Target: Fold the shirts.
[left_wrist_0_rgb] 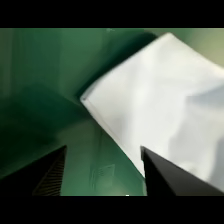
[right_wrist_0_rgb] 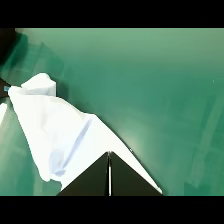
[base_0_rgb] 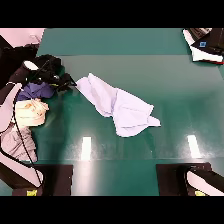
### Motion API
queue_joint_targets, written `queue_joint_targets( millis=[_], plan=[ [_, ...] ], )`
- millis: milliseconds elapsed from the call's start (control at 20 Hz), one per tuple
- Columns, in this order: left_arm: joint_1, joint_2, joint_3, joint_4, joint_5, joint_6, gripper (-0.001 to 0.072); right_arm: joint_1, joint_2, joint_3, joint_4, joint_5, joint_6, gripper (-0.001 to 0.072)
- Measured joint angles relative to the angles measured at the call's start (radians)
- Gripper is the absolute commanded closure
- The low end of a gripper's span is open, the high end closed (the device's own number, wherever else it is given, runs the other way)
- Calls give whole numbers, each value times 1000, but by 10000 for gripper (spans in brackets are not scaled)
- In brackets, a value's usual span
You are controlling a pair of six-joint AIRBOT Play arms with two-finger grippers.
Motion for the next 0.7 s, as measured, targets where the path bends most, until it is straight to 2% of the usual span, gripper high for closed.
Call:
queue_joint_targets(
  millis=[350, 400, 500, 550, 700],
  plan=[
    [-31, -35, -1, -72, 98, 12, 160, 2, 0, -10, 0, -27, 0, 699],
    [-42, -37, -1, -70, 108, 13, 264, 2, 0, -10, 0, -27, 0, 699],
    [-61, -42, -3, -51, 132, 16, 624, 2, 0, -11, 0, -28, 0, 699],
    [-68, -42, -2, -35, 132, 16, 684, 2, 0, -11, 0, -27, 0, 699],
    [-78, -34, 19, -32, 128, 16, 686, 2, 0, -19, -11, 2, 0, 699]
  ],
)
